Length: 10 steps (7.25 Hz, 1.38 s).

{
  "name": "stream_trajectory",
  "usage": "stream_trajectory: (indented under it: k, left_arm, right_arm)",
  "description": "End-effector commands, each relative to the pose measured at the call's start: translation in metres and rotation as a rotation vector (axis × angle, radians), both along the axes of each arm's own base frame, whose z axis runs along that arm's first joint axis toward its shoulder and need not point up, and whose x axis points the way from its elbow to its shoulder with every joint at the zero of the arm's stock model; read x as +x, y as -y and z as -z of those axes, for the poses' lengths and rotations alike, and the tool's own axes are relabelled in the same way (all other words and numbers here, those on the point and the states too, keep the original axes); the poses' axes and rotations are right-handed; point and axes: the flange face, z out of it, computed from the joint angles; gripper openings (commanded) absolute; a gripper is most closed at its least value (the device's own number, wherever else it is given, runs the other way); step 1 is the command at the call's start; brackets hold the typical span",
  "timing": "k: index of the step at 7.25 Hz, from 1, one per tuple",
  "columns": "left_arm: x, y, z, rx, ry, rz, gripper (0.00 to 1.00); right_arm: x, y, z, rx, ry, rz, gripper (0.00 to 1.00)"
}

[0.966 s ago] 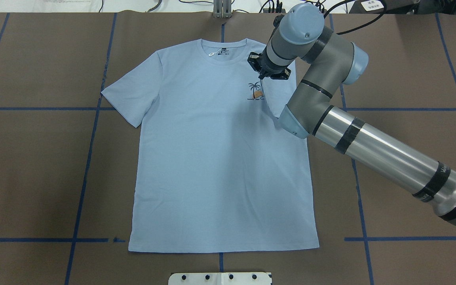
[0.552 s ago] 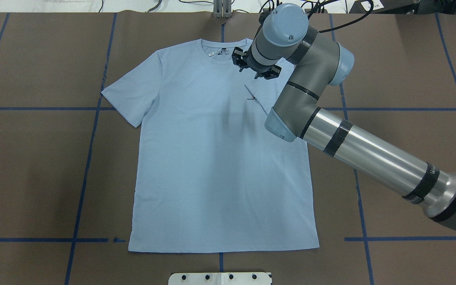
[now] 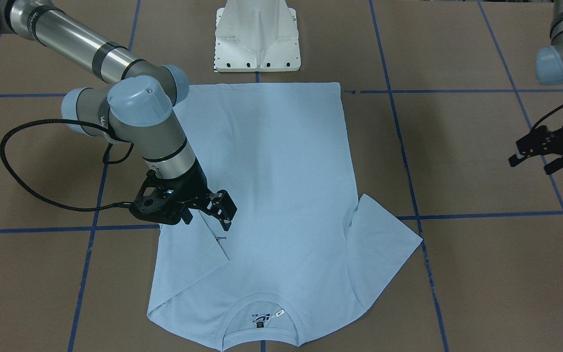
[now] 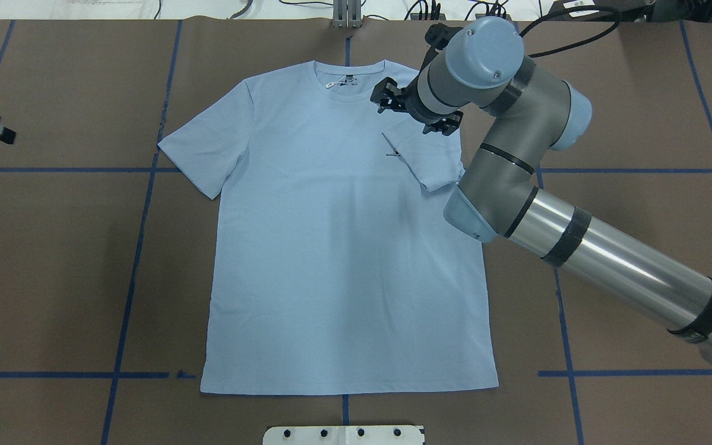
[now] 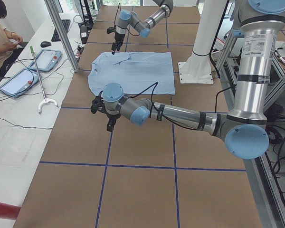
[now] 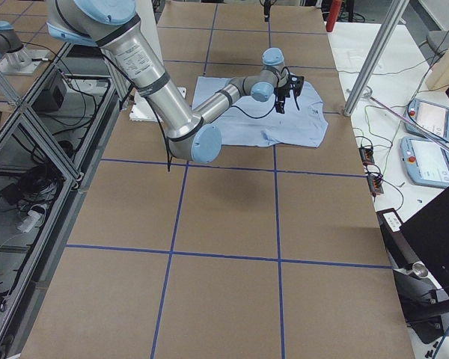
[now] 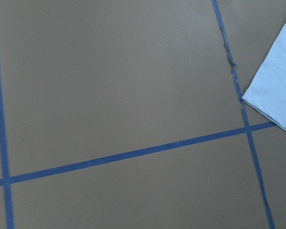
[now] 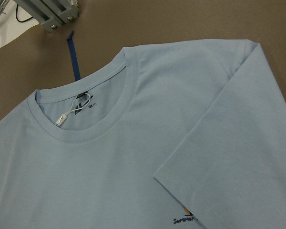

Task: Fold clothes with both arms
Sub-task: 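Release the folded sleeve with the right gripper while the left arm approaches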

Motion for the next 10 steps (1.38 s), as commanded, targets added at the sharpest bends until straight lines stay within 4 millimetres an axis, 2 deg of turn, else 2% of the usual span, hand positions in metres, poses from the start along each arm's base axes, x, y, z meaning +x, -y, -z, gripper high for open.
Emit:
stream_trajectory:
  k: [1, 2, 3, 4, 5, 6, 8, 10]
  left_arm:
    - [0.087, 0.051, 0.025, -0.086, -0.016, 0.035, 0.99]
    - [0.106, 0.080, 0.024, -0.094, 0.004, 0.095, 0.99]
    - [0.137, 0.088, 0.014, -0.103, 0.001, 0.097, 0.95]
    - [0.170, 0.084, 0.007, -0.126, -0.020, 0.120, 0.93]
    - [0.190, 0.086, 0.012, -0.122, -0.015, 0.165, 0.90]
    - [0.203, 0.081, 0.014, -0.124, -0.009, 0.171, 0.87]
    - [0.212, 0.079, 0.012, -0.135, -0.005, 0.164, 0.70]
    - [0.225, 0.083, 0.015, -0.109, 0.019, 0.190, 0.68]
  right_arm:
    - [0.015, -0.013, -0.007, 0.005, 0.001, -0.001, 1.00]
    - [0.023, -0.018, -0.008, 0.011, 0.008, -0.004, 1.00]
    - [0.032, -0.029, -0.018, 0.018, 0.007, -0.009, 1.00]
    - [0.035, -0.036, -0.020, 0.027, 0.004, -0.015, 1.00]
    - [0.035, -0.035, -0.022, 0.025, 0.002, -0.017, 1.00]
    - [0.035, -0.035, -0.022, 0.025, 0.002, -0.017, 1.00]
    - [0.036, -0.036, -0.030, 0.022, -0.007, -0.020, 1.00]
    - [0.037, -0.036, -0.033, 0.028, -0.017, -0.036, 1.00]
